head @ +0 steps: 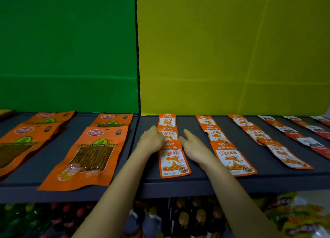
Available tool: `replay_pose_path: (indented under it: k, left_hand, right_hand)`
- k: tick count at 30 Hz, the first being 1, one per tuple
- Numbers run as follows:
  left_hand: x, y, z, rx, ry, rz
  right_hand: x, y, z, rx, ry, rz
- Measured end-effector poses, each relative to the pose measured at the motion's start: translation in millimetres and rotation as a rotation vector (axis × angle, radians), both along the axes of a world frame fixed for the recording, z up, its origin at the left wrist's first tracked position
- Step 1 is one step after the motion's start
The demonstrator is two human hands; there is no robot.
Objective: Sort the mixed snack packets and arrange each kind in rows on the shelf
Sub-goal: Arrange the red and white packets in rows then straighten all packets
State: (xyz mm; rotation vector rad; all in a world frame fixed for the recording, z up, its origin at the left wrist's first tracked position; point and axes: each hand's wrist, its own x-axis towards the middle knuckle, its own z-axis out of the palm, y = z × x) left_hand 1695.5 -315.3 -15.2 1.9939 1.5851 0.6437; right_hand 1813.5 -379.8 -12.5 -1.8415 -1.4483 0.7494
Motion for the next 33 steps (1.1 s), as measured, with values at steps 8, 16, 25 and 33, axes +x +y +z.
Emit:
replay_pose_path:
  k: [8, 16, 25, 33]
  left_hand:
    - [-25.1, -66.6, -22.2, 0.191, 0.235, -0.096]
    - [-21.1, -68.9, -28.6, 0.256, 0.321, -0.061]
    - [-42.6, -76.7, -9.3, 0.387, -0.019, 0.071]
    - [-137.7, -31.7, 18.4, 0.409, 0.025, 0.24]
  right_hand:
    - [1.6, -44.4, -17.6, 0.005, -0.364, 0.098]
    - [-7.6, -54.0, -12.8, 0.018, -0.479, 0.146]
    - [-7.2, -44.8, -8.2, 0.139, -0.406, 0.149]
    - [-67.4, -21.5, 18.1, 0.24, -0.293, 0.222]
